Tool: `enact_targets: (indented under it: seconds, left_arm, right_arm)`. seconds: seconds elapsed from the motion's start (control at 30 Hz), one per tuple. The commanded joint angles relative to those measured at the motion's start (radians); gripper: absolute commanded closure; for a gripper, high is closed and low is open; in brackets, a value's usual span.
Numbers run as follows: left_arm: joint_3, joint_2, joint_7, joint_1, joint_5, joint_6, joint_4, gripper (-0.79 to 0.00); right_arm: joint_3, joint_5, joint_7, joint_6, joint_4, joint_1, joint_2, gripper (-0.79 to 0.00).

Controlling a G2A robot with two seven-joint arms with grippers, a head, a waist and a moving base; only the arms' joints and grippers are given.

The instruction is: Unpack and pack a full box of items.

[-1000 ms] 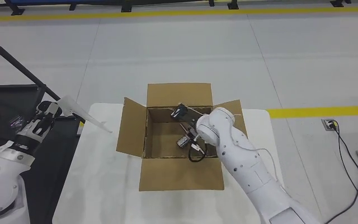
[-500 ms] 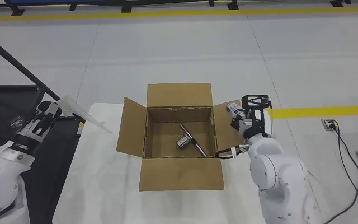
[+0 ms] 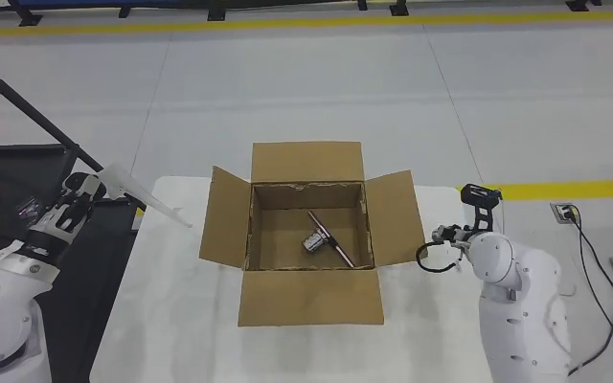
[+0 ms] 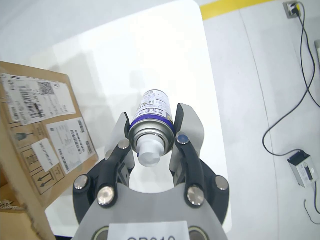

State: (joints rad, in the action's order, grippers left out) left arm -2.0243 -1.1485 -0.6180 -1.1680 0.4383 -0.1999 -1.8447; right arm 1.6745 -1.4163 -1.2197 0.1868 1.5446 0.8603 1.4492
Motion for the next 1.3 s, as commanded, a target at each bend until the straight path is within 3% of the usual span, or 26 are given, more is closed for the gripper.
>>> enact_targets:
  seconds: [0.0,0.2,0.23,0.37,0.47,0.57,0.77,0.9,1.03,1.13,1.27]
  left_arm:
    - [0.0,0.0,0.0,0.0,0.0,0.0,0.0,0.0]
    - [0.0,0.0,0.0,0.0,0.0,0.0,0.0,0.0]
    - [0.0,0.0,0.0,0.0,0.0,0.0,0.0,0.0]
    - [0.0,0.0,0.0,0.0,0.0,0.0,0.0,0.0]
    - [0.0,0.0,0.0,0.0,0.0,0.0,0.0,0.0]
    - [0.0,0.0,0.0,0.0,0.0,0.0,0.0,0.0]
    - [0.0,0.0,0.0,0.0,0.0,0.0,0.0,0.0]
    - [0.0,0.0,0.0,0.0,0.0,0.0,0.0,0.0]
    - [0.0,0.0,0.0,0.0,0.0,0.0,0.0,0.0]
    - [0.0,0.0,0.0,0.0,0.0,0.0,0.0,0.0]
    - [0.0,0.0,0.0,0.0,0.0,0.0,0.0,0.0]
  right_arm:
    - [-0.002,-0.018,-0.009,-0.004,-0.074,-0.033,-0.004,0.0]
    - [-0.018,-0.069,-0.021,-0.008,-0.222,-0.107,-0.012,0.0]
    - [-0.022,-0.071,-0.02,-0.013,-0.239,-0.116,-0.013,-0.034]
    - [-0.033,-0.08,-0.018,-0.016,-0.302,-0.146,-0.017,-0.283]
    - [-0.035,-0.071,-0.009,-0.024,-0.337,-0.161,-0.019,-0.36]
    - [-0.036,-0.062,-0.002,-0.032,-0.361,-0.172,-0.022,-0.385]
    - [-0.032,-0.049,0.004,-0.028,-0.359,-0.175,-0.028,-0.785]
    - [-0.011,-0.081,0.048,0.115,-0.227,-0.138,-0.029,-0.785]
    - [-0.047,-0.084,0.127,0.242,0.096,-0.019,-0.018,-0.785]
    - [-0.125,-0.084,0.179,0.242,0.292,0.062,-0.009,-0.785]
    - [-0.307,-0.138,0.205,0.207,0.336,0.037,0.006,-0.785]
